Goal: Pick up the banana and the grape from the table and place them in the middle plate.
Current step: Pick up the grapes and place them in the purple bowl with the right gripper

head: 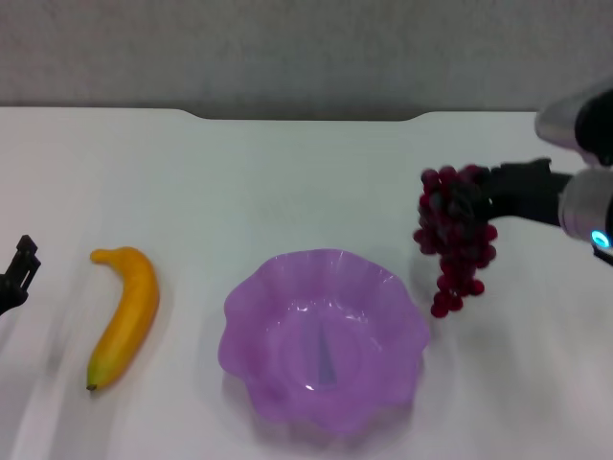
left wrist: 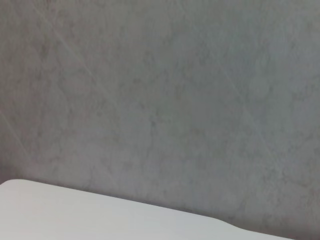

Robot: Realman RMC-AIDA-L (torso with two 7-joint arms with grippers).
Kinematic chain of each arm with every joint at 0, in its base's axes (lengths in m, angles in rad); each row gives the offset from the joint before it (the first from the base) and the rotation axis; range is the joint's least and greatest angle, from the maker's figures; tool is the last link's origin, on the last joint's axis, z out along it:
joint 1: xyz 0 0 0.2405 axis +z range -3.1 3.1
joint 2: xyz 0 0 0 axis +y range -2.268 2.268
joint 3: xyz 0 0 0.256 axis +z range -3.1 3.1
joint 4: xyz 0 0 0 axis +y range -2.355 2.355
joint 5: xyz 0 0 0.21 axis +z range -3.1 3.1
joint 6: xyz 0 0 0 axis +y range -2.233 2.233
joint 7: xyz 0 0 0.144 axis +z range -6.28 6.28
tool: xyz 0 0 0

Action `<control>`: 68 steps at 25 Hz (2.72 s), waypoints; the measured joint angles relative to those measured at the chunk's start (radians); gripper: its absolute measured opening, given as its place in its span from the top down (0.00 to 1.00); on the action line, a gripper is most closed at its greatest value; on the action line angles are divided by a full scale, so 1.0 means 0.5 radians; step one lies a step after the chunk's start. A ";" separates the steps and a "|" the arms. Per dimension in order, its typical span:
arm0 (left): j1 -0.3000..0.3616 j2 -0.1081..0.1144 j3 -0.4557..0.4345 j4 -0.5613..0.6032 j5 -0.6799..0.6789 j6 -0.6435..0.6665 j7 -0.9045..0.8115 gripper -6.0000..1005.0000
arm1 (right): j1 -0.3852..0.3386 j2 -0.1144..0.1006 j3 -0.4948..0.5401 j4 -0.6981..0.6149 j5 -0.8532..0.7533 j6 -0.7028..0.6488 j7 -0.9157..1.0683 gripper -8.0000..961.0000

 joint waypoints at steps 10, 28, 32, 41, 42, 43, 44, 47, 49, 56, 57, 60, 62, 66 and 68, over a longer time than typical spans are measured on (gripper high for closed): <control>-0.004 0.001 0.002 0.000 0.000 -0.005 0.000 0.33 | 0.226 0.001 -0.001 0.178 0.016 0.201 0.022 0.66; -0.023 0.003 0.002 0.000 0.008 -0.005 0.000 0.33 | 0.486 0.014 -0.586 0.041 0.137 0.043 0.105 0.68; -0.023 0.003 0.002 0.000 0.006 -0.004 0.000 0.33 | 0.471 0.014 -0.638 0.038 0.144 0.013 0.108 0.69; -0.023 0.003 -0.001 0.000 0.001 -0.003 0.000 0.33 | 0.343 0.014 -0.790 0.030 0.129 -0.147 0.110 0.69; -0.023 0.003 -0.001 0.000 0.001 -0.003 0.000 0.33 | 0.325 0.014 -0.791 0.032 0.124 -0.163 0.108 0.69; -0.023 0.003 -0.002 0.000 0.001 -0.003 0.000 0.33 | 0.299 0.013 -0.791 0.036 0.122 -0.177 0.103 0.69; -0.023 0.003 -0.002 0.001 0.001 -0.003 0.000 0.33 | 0.273 0.012 -0.790 0.040 0.119 -0.196 0.097 0.69; -0.023 0.003 -0.003 0.004 0.000 -0.003 0.000 0.33 | 0.209 0.011 -0.784 0.031 0.101 -0.247 0.091 0.70; -0.021 0.003 -0.005 0.004 0.000 -0.003 0.000 0.33 | 0.181 0.010 -0.795 0.001 0.094 -0.288 0.091 0.70; -0.016 0.003 -0.010 0.003 0.000 -0.003 0.000 0.33 | 0.133 0.012 -0.936 -0.142 0.109 -0.484 0.095 0.71; -0.017 0.003 -0.009 0.003 0.000 -0.003 0.000 0.33 | 0.132 0.012 -0.948 -0.164 0.110 -0.501 0.096 0.71; -0.018 0.003 -0.001 0.003 0.000 -0.003 0.000 0.33 | 0.127 0.014 -0.984 -0.245 0.115 -0.560 0.099 0.71; -0.019 0.002 0.001 0.003 0.000 -0.002 0.001 0.33 | 0.112 0.014 -1.009 -0.306 0.117 -0.621 0.100 0.71; -0.020 0.001 0.002 0.008 0.000 0.001 0.003 0.33 | 0.042 0.012 -1.027 -0.401 0.116 -0.752 0.096 0.71; -0.020 0.000 0.002 0.009 0.000 0.004 0.003 0.33 | -0.007 0.011 -1.028 -0.430 0.104 -0.826 0.092 0.71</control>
